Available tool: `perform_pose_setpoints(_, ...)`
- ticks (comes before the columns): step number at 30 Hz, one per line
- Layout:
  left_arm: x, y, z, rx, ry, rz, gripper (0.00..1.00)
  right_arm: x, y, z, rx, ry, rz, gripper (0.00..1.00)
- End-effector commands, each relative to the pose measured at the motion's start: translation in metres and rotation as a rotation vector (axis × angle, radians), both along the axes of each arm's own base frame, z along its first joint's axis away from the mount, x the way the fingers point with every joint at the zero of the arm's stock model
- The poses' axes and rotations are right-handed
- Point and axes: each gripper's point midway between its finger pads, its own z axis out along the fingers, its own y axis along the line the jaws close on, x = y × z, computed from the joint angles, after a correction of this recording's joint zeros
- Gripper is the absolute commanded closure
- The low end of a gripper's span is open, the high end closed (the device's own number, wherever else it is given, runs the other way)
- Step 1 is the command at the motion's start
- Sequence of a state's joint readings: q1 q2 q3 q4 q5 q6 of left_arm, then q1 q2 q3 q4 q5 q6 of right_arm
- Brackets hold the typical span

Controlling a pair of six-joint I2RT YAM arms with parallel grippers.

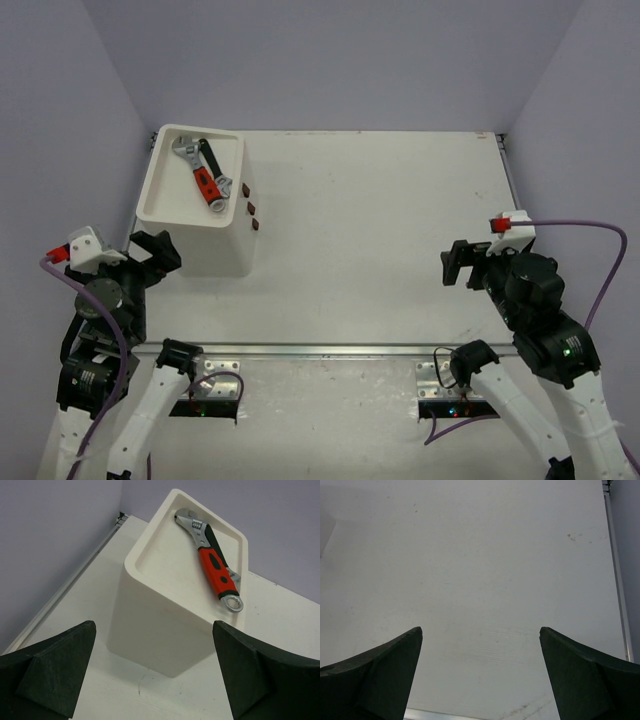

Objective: Sort the tools into containers

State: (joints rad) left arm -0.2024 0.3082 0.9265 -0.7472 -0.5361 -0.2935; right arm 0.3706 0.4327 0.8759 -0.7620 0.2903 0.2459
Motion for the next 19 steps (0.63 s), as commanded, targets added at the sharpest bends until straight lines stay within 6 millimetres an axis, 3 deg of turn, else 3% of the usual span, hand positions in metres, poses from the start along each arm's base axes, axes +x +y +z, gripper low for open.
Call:
perform_pose_setpoints(1, 0.014, -0.008, 0.0, -0.007, -0.017, -0.033, 0.0, 0.012, -0.002, 0.004, 0.004, -0.03, -0.038, 0.01)
perform_pose_setpoints(9, 0.031, -0.019, -0.008, -0.013, -0.009, -0.075, 0.0, 0.021, 0.003, -0.006, 0.018, -0.022, -0.038, 0.01)
perform_pose_setpoints(19, 0.034, -0.019, -0.014, -0.003, -0.009, -0.077, 0.0, 0.027, 0.007, -0.01, 0.016, -0.006, -0.028, 0.01)
